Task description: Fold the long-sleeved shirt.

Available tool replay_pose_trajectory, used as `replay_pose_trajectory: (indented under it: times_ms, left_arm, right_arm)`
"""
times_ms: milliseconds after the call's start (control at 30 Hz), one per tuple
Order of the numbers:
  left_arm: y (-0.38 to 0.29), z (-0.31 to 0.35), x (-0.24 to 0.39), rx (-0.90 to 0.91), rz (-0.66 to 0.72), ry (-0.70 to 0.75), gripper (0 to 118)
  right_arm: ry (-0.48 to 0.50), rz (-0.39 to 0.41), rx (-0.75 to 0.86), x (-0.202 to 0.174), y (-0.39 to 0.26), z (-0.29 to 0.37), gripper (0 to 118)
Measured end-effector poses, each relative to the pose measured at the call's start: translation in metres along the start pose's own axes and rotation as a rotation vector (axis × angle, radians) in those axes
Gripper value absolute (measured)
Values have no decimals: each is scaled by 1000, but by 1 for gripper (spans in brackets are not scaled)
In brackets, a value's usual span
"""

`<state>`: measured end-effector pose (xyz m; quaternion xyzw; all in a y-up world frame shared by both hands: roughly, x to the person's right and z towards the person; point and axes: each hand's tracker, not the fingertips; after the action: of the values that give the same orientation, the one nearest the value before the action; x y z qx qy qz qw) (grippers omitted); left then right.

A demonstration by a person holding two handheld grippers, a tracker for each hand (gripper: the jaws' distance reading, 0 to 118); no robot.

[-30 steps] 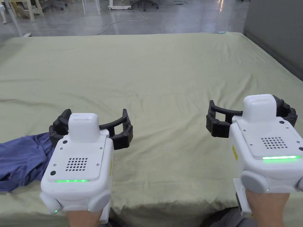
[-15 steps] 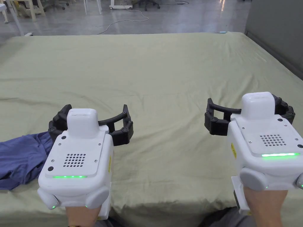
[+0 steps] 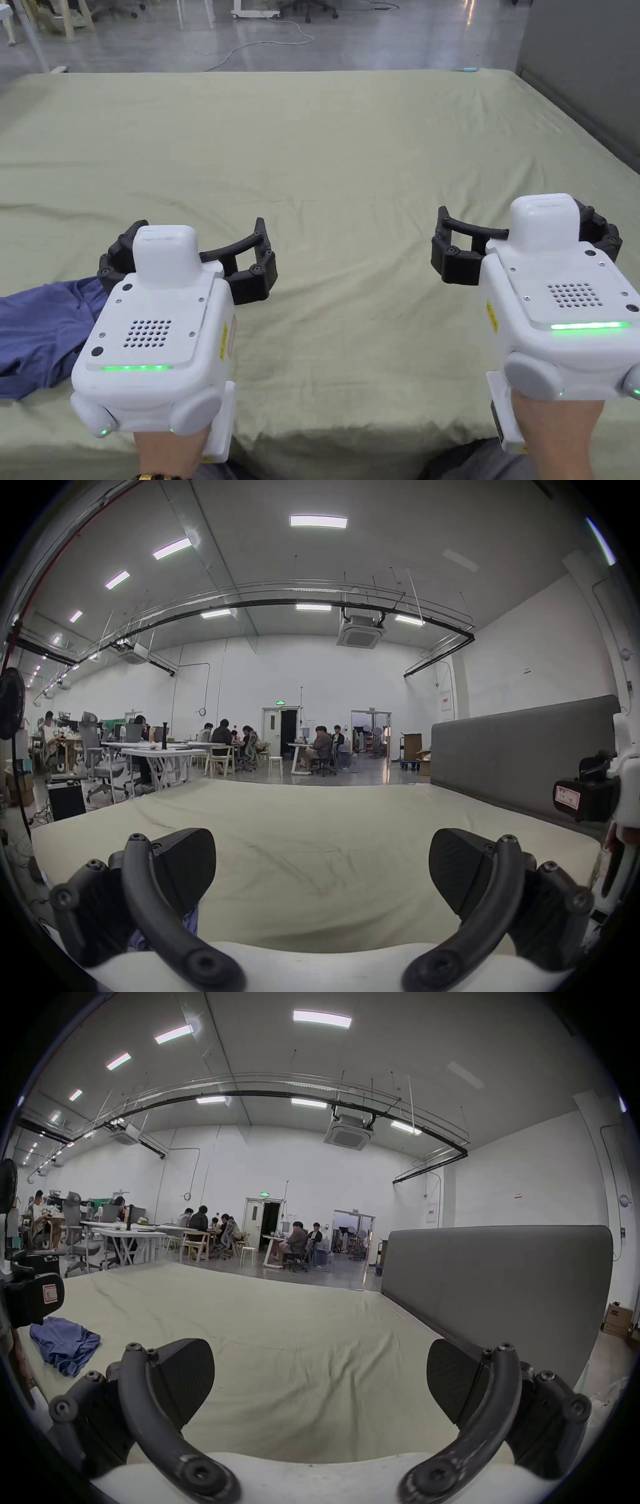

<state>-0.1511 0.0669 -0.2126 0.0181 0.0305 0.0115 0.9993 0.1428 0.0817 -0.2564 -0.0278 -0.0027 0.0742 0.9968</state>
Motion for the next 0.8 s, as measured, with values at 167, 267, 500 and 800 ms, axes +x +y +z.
replay_pose_trajectory:
  times_ms: [167,267,500,800]
  left_arm:
    - [-1,-1,1,-8,-17,4,118]
    - [-1,-1,1,-9,-14,0,118]
    - [0,-2,3,-13,-15,-8,118]
    - [1,-1,3,-9,-21,-4,118]
  right_arm:
    - [-8,4,3,1,0,-1,118]
    - [-5,7,2,1,0,-1,118]
    - [3,-29,18,6,-1,0,118]
    - [68,-113,-64,12,0,-6,118]
